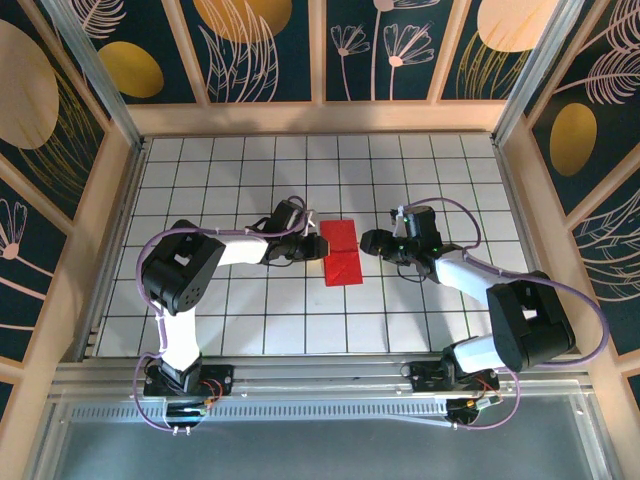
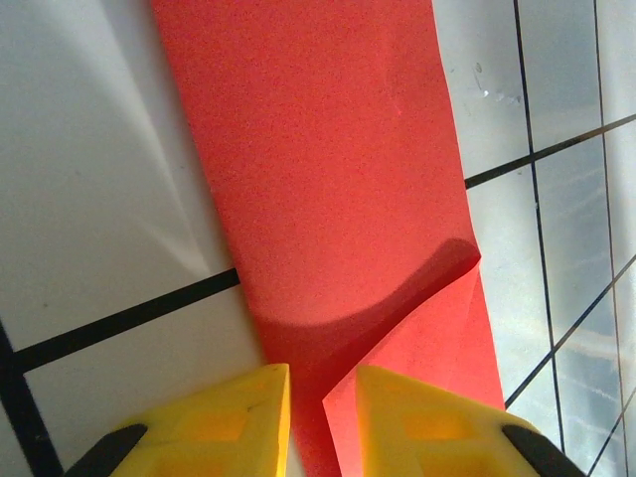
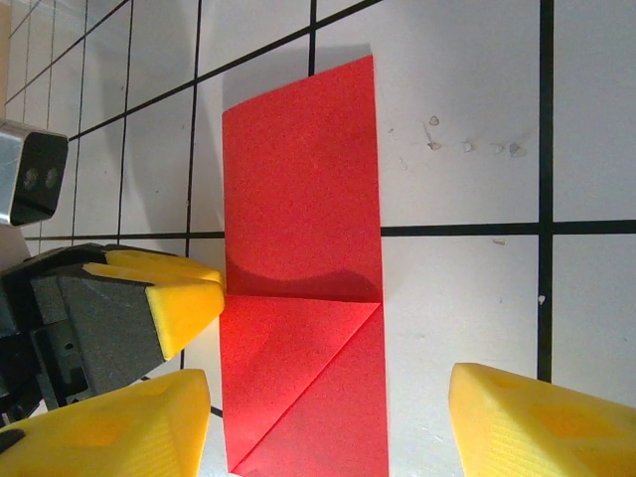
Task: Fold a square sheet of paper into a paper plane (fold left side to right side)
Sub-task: Turn over the paper at the center of the table.
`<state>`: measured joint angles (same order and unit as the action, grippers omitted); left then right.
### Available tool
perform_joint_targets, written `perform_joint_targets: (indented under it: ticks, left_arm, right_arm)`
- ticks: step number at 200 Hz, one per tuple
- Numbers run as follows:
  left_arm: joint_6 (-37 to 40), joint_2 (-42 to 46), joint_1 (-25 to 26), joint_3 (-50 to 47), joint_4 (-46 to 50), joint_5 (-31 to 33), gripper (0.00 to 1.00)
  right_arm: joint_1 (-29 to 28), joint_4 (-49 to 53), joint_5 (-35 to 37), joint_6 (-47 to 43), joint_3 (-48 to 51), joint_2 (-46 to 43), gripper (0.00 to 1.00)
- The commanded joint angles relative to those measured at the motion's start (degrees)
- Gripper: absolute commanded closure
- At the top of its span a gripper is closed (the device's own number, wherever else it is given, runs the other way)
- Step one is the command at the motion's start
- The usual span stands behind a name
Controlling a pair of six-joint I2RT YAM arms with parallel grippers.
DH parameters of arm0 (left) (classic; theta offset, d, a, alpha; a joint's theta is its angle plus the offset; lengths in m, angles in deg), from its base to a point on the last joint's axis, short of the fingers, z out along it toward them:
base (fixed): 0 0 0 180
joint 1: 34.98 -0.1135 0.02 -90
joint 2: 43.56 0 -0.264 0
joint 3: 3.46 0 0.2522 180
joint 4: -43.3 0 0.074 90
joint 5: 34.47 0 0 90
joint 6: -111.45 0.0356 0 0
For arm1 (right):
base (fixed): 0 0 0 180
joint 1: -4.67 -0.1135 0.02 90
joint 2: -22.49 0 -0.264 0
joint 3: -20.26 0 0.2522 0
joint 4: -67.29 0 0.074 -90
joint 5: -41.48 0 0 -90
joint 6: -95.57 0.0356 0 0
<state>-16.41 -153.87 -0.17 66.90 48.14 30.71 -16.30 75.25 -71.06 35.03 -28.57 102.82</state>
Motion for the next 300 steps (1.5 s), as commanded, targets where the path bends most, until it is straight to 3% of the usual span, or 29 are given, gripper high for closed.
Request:
perform_joint_targets:
  ticks: [1,101,145,216,300]
  left_arm:
    - [-1.10,0.35,0.01,0.14,-0.77,-1.90,0.78]
    - [-1.39,-1.51,0.08,0.71,-1.88,-4.34,0.81]
    - [-2.18,-0.29,0.08,-0.10,-3.88,-4.54,0.94]
    - [-7.98,9.66,0.09,-7.38,-13.07,-3.39,1.00]
    - [-11.24,9.99,0.09,-10.05,-16.56,-2.81,1.00]
  right_arm:
    - [0.53,-0.81,-0.48,0.25,0.70,0.78,0.35]
    - [0.50,-0.18,-1.47,0.25,0.01,0.66,0.36]
    - [0.32,-0.93,-6.50,0.87,-0.26,2.44,0.39]
    - [-0.48,-14.32,-14.02,7.51,3.19,6.40,0.41]
    - [-2.33,-25.57,-14.47,11.31,1.36,14.60,0.41]
